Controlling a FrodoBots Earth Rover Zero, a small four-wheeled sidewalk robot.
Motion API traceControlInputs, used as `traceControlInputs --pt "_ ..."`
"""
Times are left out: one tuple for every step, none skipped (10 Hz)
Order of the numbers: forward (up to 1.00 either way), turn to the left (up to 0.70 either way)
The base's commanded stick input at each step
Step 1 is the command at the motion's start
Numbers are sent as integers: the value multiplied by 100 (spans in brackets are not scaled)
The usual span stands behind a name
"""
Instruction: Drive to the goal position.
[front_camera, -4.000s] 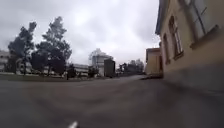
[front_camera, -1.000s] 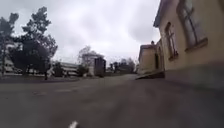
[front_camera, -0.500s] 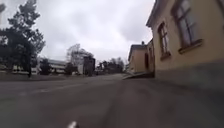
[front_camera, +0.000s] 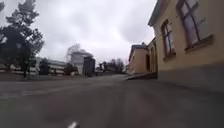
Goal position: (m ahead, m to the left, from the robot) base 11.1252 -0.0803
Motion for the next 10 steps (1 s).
traceControlInputs --pt "100 0" --pt "100 0" --pt "100 0" --pt "100 0" --pt "100 0" --pt "100 0" --pt "100 0" --pt "100 0" --pt "100 0" --pt "100 0"
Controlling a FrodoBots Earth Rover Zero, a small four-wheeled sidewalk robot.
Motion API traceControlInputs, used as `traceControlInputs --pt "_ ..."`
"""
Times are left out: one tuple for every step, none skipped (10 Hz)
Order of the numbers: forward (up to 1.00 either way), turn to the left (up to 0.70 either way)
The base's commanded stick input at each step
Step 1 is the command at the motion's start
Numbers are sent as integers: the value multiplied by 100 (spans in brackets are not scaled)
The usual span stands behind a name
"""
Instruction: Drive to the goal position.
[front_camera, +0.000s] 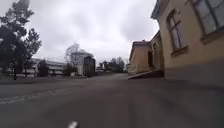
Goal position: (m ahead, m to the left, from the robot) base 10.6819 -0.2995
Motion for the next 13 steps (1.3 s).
traceControlInputs --pt "100 0" --pt "100 0" --pt "100 0" --pt "100 0" --pt "100 0" --pt "100 0" --pt "100 0" --pt "100 -1" --pt "100 -3" --pt "100 -40" --pt "100 -26" --pt "100 0" --pt "100 0"
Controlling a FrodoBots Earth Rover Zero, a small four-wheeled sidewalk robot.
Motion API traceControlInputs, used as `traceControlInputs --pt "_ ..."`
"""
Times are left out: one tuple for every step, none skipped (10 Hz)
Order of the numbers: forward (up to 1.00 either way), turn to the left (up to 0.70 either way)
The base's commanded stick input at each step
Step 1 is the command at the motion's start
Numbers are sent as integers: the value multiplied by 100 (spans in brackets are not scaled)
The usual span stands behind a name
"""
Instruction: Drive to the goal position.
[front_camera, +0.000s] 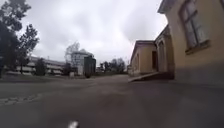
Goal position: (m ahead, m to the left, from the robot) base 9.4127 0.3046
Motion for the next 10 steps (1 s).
traceControlInputs --pt "100 0" --pt "100 0" --pt "100 0" --pt "100 0" --pt "100 0" --pt "100 0" --pt "100 0" --pt "100 0" --pt "100 -12" --pt "100 -40"
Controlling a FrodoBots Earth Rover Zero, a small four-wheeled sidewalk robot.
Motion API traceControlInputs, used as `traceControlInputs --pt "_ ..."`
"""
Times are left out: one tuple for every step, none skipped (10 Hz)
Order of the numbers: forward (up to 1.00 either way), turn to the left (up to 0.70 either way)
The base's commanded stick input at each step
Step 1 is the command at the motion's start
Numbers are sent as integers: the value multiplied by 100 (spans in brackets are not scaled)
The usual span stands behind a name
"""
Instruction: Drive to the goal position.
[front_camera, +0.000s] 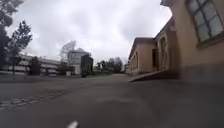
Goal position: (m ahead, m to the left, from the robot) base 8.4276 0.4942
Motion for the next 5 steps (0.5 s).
traceControlInputs --pt "100 -40" --pt "100 -40" --pt "100 -40" --pt "100 -40" --pt "100 -20"
